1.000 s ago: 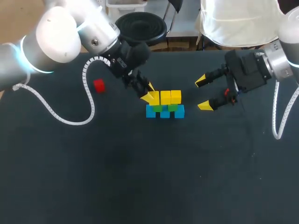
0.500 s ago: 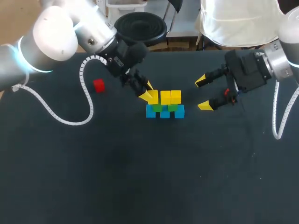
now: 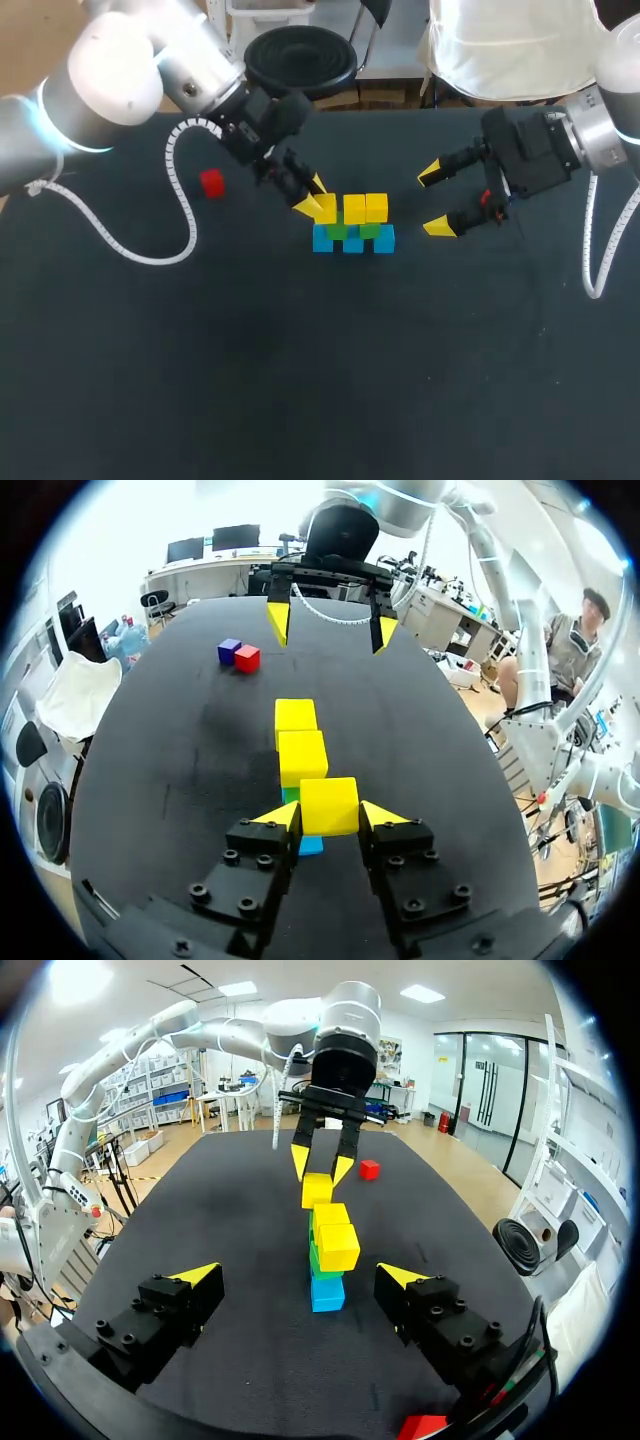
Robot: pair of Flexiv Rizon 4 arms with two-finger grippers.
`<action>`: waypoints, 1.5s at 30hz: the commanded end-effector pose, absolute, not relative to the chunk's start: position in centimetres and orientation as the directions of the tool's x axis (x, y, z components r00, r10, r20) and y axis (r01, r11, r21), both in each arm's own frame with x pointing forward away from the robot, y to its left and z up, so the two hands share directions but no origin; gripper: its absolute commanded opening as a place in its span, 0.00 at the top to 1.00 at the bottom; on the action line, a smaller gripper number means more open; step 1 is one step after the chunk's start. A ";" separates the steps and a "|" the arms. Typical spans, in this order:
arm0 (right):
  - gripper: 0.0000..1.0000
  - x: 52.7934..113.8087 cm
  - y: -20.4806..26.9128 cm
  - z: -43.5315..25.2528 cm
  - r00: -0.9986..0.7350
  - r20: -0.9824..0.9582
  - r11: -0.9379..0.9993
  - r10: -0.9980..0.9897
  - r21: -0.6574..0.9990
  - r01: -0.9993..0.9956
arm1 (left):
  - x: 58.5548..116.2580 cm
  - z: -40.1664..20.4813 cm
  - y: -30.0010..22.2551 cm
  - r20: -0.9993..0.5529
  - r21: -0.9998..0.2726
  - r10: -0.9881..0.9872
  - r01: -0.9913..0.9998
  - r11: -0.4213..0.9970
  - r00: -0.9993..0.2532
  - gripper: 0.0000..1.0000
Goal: Place the blue cubes, place green cubes on the blue cubes, place the yellow cubes on the green cubes, then place the red cubes on the yellow cubes, and place purple cube on the red cubes.
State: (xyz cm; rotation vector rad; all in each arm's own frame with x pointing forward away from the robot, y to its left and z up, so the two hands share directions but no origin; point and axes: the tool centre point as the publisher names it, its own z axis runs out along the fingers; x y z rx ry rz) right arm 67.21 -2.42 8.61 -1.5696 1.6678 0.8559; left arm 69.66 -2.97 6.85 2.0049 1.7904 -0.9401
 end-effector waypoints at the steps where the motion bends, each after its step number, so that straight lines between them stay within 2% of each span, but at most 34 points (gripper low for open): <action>1: 0.00 67.2 -2.5 8.6 -0.038 -0.836 0.055 -0.548 0.009 -0.998 | 69.7 6.9 -3.1 -0.632 -0.199 0.775 0.961 -0.190 0.022 1.00; 19: 0.00 67.2 -2.5 8.6 -0.038 -0.836 0.055 -0.548 0.009 -0.998 | 69.5 7.2 -3.3 -0.600 -0.167 0.798 0.967 -0.193 0.056 1.00; 45: 0.00 67.2 -2.5 8.6 -0.038 -0.836 0.055 -0.548 0.009 -0.998 | 69.4 6.7 -3.4 -0.586 -0.183 0.809 0.967 -0.180 0.040 1.00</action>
